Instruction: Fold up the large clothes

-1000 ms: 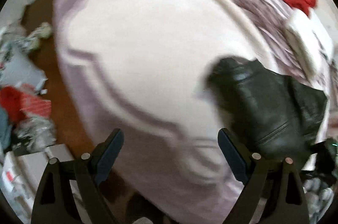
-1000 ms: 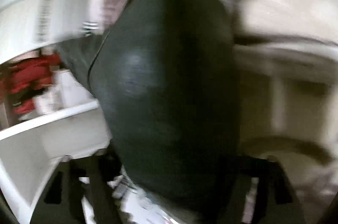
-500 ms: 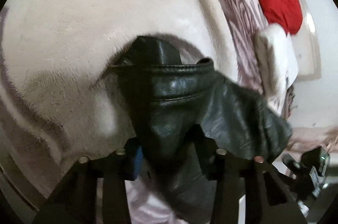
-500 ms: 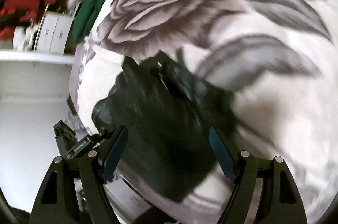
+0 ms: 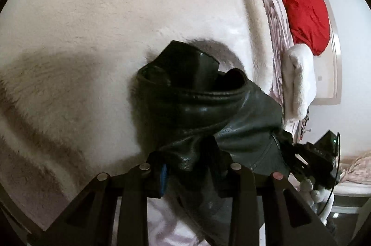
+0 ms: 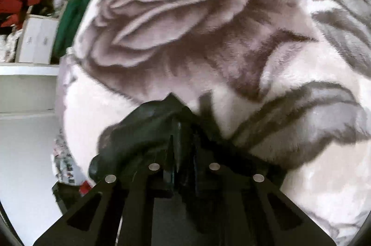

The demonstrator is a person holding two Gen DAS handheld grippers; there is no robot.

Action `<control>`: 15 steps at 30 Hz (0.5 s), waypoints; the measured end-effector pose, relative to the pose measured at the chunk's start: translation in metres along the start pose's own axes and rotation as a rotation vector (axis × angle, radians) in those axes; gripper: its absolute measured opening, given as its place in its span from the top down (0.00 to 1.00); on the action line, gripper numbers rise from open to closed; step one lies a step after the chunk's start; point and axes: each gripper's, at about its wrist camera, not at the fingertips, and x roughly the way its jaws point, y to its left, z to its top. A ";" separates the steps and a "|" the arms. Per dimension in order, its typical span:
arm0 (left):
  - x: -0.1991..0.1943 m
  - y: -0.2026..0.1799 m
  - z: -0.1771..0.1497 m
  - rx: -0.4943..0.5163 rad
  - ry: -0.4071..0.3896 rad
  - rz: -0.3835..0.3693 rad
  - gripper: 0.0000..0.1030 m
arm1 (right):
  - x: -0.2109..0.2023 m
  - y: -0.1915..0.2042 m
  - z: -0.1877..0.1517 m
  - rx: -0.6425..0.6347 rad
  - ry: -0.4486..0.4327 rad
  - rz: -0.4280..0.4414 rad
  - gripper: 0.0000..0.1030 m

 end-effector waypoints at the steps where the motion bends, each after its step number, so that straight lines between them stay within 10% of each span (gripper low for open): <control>1: -0.002 -0.004 0.000 0.011 0.004 0.012 0.70 | 0.001 0.003 0.003 -0.018 0.013 -0.016 0.90; 5: -0.020 -0.031 -0.004 0.078 0.043 0.093 0.61 | -0.019 0.016 0.003 -0.066 0.084 -0.006 0.78; 8: -0.047 -0.053 -0.013 0.132 0.050 0.146 0.42 | -0.055 0.007 -0.012 -0.042 0.036 0.045 0.48; 15: -0.051 -0.125 -0.024 0.415 -0.002 0.219 0.42 | -0.095 -0.040 -0.102 0.234 0.008 0.224 0.47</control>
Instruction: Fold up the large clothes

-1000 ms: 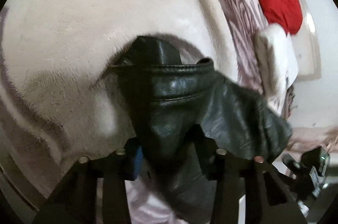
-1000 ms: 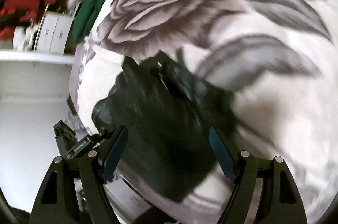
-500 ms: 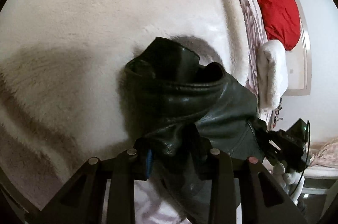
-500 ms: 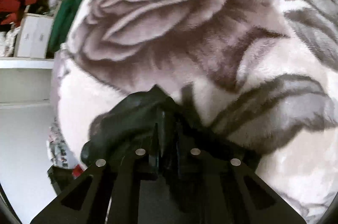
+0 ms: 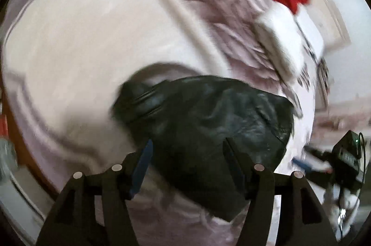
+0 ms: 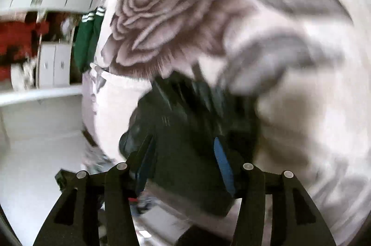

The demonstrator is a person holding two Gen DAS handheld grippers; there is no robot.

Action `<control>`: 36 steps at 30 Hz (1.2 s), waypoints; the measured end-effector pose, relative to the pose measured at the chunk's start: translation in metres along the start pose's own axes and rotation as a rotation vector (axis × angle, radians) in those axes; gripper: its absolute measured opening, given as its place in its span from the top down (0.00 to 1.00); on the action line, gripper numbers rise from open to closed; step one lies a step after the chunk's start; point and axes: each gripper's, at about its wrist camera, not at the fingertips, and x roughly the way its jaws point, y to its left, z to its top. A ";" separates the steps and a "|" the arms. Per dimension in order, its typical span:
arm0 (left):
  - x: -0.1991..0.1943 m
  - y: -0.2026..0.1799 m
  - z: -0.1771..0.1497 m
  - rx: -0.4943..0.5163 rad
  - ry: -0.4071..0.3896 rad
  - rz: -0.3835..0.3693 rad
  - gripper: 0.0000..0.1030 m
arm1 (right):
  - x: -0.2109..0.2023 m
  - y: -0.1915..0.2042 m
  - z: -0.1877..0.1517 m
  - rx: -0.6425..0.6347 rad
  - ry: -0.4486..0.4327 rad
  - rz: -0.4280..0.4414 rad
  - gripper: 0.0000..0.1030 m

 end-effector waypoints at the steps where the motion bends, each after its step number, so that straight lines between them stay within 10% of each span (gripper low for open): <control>1: 0.009 -0.007 0.004 0.028 0.010 -0.001 0.50 | 0.011 -0.005 -0.011 0.022 0.026 0.016 0.53; 3: 0.035 -0.019 0.009 0.080 0.072 -0.012 0.88 | 0.035 -0.010 -0.024 0.059 0.069 0.034 0.63; 9: 0.122 -0.005 0.027 0.142 0.251 0.035 0.88 | 0.096 -0.020 -0.018 0.100 0.063 -0.213 1.00; 18: 0.140 0.020 0.051 0.142 0.387 -0.099 0.96 | 0.126 -0.027 -0.007 0.252 0.035 -0.288 1.00; 21: 0.124 0.014 0.053 0.148 0.427 -0.149 0.96 | 0.109 -0.022 -0.014 0.238 0.043 -0.158 0.81; 24: 0.093 0.018 0.054 0.186 0.426 -0.227 0.82 | 0.077 -0.019 -0.032 0.248 -0.030 0.013 0.19; 26: 0.070 0.026 0.052 0.210 0.408 -0.273 0.34 | 0.061 -0.020 -0.044 0.244 -0.078 0.043 0.18; 27: 0.063 0.032 0.050 0.203 0.403 -0.301 0.28 | 0.055 -0.025 -0.051 0.252 -0.099 0.058 0.18; 36: 0.083 0.068 0.023 0.081 0.358 -0.393 0.26 | 0.115 -0.107 -0.070 0.349 -0.154 0.310 0.18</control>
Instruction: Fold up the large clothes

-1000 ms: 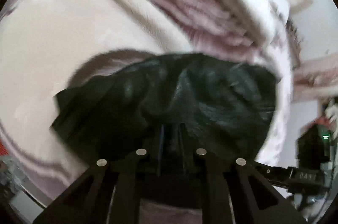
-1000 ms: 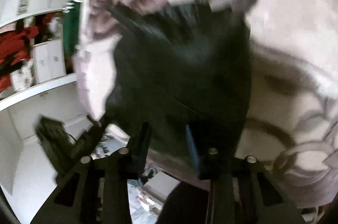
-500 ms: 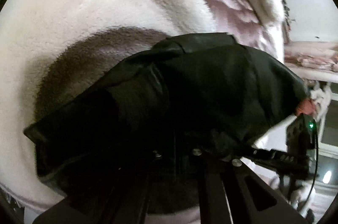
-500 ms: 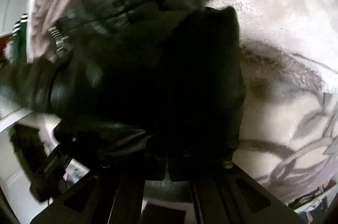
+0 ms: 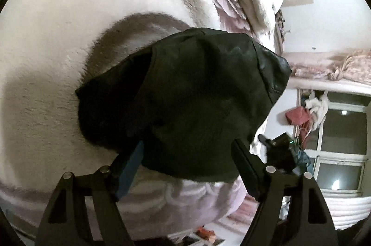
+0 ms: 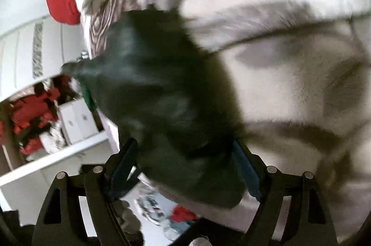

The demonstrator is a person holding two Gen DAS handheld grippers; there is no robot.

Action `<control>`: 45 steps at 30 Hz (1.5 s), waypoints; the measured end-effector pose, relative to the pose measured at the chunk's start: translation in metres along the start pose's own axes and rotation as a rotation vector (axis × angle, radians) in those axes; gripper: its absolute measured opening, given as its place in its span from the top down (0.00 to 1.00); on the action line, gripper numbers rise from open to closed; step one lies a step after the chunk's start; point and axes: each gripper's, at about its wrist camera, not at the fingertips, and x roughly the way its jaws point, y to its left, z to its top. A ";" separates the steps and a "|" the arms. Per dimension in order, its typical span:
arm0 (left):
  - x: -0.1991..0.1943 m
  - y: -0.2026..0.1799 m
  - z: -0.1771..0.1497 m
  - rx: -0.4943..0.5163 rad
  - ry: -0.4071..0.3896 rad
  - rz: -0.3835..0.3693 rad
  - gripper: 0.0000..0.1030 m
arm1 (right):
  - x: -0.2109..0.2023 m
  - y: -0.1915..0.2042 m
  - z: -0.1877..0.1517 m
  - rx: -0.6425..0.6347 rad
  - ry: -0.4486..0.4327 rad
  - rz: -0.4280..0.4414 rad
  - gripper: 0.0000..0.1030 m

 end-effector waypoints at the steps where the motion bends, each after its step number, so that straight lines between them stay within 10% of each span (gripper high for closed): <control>1: 0.003 -0.001 0.000 0.001 -0.015 0.001 0.26 | 0.006 -0.006 0.003 0.003 0.008 0.047 0.18; 9: -0.022 0.001 -0.029 -0.062 -0.030 0.013 0.26 | 0.034 -0.016 0.013 0.009 0.044 0.171 0.16; 20: 0.037 0.010 0.000 -0.134 -0.140 -0.027 0.26 | 0.039 -0.015 0.022 -0.010 0.087 0.187 0.16; 45: 0.037 0.010 0.001 -0.117 -0.170 -0.001 0.26 | 0.065 0.009 0.037 -0.042 0.116 0.203 0.13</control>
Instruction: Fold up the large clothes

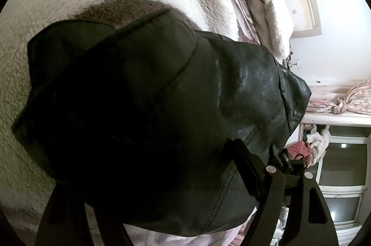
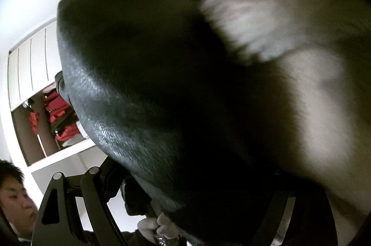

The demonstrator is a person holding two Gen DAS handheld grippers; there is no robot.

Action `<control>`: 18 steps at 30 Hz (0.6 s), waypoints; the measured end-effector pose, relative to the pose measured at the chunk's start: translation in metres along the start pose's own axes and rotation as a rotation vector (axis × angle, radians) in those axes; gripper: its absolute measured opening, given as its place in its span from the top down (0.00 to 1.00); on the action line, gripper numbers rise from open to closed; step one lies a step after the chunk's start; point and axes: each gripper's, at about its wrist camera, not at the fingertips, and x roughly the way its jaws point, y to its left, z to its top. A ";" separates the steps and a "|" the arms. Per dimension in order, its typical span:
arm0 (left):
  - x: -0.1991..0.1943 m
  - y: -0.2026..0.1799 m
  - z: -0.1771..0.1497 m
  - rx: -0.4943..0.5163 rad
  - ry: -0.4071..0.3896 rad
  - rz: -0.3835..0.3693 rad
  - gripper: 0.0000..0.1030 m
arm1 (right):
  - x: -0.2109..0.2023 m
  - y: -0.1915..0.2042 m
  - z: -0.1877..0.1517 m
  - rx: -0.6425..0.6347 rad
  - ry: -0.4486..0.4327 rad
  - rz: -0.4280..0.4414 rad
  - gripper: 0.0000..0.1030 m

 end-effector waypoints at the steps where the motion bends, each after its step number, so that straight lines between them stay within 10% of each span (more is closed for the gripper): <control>1: -0.001 0.000 0.001 -0.002 -0.001 -0.004 0.26 | 0.001 0.006 0.000 0.004 -0.013 0.007 0.17; 7: -0.003 0.003 0.003 -0.033 -0.012 -0.051 0.24 | -0.007 0.043 0.007 -0.068 0.012 0.019 0.46; 18: 0.001 -0.002 0.010 -0.096 -0.135 -0.087 0.24 | 0.021 0.027 0.042 -0.034 0.064 -0.034 0.18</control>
